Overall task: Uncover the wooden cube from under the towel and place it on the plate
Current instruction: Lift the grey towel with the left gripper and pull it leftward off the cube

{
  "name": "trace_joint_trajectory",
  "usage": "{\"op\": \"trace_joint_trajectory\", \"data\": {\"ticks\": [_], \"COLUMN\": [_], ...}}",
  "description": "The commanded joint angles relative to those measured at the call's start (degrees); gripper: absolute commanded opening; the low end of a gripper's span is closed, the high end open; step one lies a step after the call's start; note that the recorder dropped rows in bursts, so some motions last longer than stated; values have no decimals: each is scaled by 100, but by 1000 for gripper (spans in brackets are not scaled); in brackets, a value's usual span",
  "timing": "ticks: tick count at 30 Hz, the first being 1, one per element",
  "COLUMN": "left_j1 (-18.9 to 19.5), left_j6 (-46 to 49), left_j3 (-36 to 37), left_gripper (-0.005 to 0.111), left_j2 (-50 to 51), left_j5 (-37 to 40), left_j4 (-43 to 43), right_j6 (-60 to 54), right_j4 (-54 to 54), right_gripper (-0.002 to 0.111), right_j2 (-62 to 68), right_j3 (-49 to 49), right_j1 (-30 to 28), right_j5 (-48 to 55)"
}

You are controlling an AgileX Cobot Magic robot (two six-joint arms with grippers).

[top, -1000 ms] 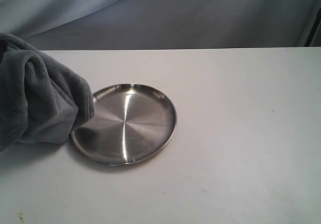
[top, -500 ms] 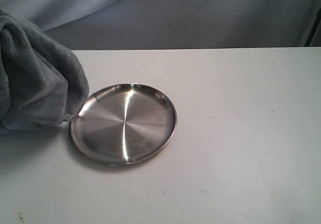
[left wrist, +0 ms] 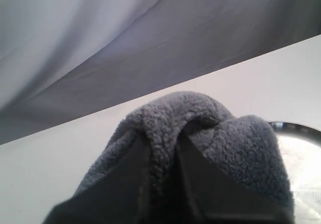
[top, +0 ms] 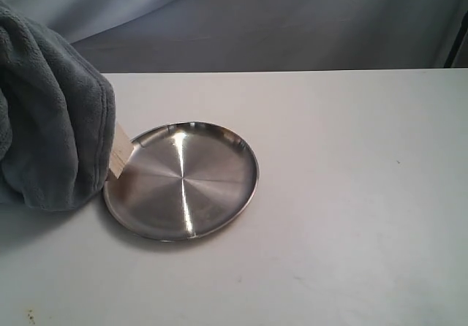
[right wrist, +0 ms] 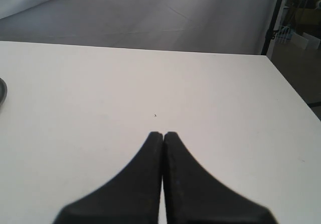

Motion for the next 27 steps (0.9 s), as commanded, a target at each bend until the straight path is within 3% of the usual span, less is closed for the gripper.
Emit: {"op": "trace_joint_trajectory", "data": {"ticks": [1,9,18,22,27], "left_j1": [10,10,10,10,10], "left_j6": [-53,-53,-26,-146,-1576], "left_j3": [-27,-27,-27,-27,-27], "left_gripper": [0,0,0,0,0], "left_j2": [-115,-315,-1141,-1240,-1240], "left_j5": [-320,-470,-1155,-1183,-1183], "left_j4": [-100,-100,-31,819,2645], "right_j6": [-43,-43,-43,-43,-43], "right_j4": [25,25,25,25,25], "right_gripper": [0,0,0,0,0], "right_j2": [-35,-35,-35,-35,-35], "right_j3": [23,23,23,23,23], "right_j1": [0,0,0,0,0], "right_j5": [-79,-79,-79,-79,-79]}}
